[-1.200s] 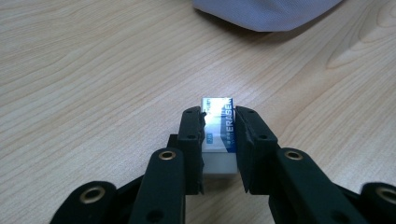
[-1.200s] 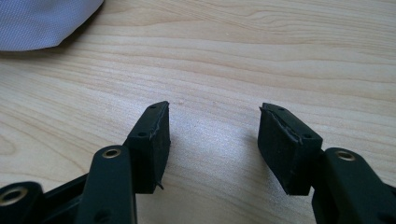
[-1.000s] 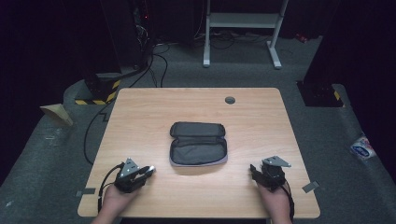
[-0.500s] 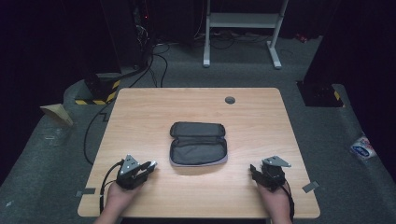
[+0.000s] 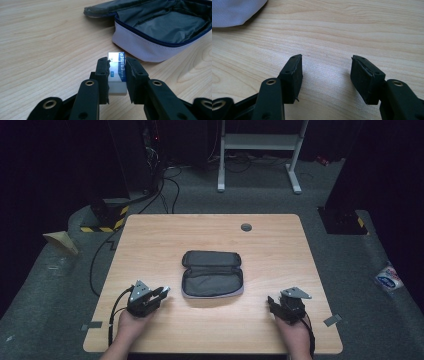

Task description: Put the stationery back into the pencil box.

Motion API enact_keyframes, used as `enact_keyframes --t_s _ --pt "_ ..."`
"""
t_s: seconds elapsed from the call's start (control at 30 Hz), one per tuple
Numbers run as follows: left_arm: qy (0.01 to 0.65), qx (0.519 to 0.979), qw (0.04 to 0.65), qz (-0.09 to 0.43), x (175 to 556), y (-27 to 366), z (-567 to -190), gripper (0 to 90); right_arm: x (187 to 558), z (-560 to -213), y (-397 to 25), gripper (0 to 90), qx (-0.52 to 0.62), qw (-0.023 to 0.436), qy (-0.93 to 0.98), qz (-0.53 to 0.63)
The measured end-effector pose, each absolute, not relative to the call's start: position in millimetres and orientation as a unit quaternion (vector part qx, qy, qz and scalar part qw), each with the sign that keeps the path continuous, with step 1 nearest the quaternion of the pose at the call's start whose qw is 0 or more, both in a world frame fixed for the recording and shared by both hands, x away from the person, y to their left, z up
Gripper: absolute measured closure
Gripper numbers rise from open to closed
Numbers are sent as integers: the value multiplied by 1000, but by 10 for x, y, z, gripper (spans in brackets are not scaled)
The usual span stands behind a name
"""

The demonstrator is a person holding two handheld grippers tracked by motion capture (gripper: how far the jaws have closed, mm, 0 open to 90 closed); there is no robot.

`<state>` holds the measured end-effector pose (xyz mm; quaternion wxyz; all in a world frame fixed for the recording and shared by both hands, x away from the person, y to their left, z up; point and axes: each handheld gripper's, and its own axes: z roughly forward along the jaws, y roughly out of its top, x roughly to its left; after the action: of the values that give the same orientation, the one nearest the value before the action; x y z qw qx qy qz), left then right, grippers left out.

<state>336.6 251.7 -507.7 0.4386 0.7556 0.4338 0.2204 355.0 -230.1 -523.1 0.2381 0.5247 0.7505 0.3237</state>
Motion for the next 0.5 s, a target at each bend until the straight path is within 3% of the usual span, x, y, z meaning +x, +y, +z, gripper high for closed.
enact_keyframes --t_s 0.5 --pt "426 741 459 242 3349 2406 -4847 728 3538 -5232 -2294 389 521 235 753 325"
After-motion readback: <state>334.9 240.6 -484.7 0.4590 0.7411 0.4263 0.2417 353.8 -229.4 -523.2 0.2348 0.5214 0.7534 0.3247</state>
